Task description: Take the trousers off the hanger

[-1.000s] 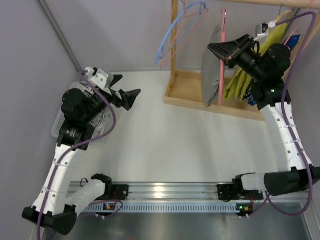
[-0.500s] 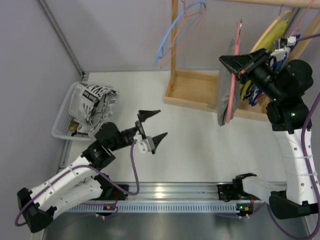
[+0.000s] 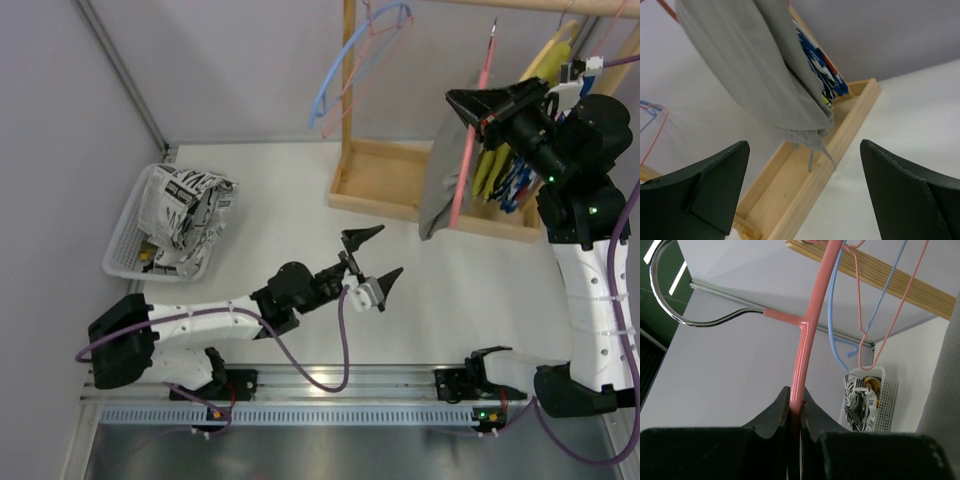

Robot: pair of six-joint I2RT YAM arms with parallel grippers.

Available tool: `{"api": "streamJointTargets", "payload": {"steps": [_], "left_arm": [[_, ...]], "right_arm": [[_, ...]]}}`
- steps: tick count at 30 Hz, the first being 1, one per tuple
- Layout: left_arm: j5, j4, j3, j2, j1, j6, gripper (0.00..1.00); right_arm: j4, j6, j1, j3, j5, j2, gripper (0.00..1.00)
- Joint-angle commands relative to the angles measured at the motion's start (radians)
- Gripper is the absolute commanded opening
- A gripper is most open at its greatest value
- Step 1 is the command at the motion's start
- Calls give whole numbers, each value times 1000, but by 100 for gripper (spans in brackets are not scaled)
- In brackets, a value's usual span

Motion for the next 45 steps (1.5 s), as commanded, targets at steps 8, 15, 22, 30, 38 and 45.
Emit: {"api": "streamJointTargets", "payload": {"steps": [8, 15, 22, 30, 38, 45], "left_arm": [[-148, 288, 215, 230, -10, -136, 98], [-23, 348, 177, 308, -10, -136, 99], [-80, 517, 200, 472, 13, -53, 99], [-132, 582, 329, 618, 62, -81, 99], [-102, 598, 374, 594, 88, -101, 94], [-65, 597, 257, 457, 88, -47, 53]], "right_arm": [[151, 5, 12, 18, -10, -20, 0], [142, -1, 14, 34, -23, -13, 0], [157, 8, 26, 45, -38, -10, 0], [204, 11, 28, -13, -79, -33, 0], [189, -18, 28, -7, -78, -27, 0], [203, -24, 28, -30, -99, -24, 0]]}}
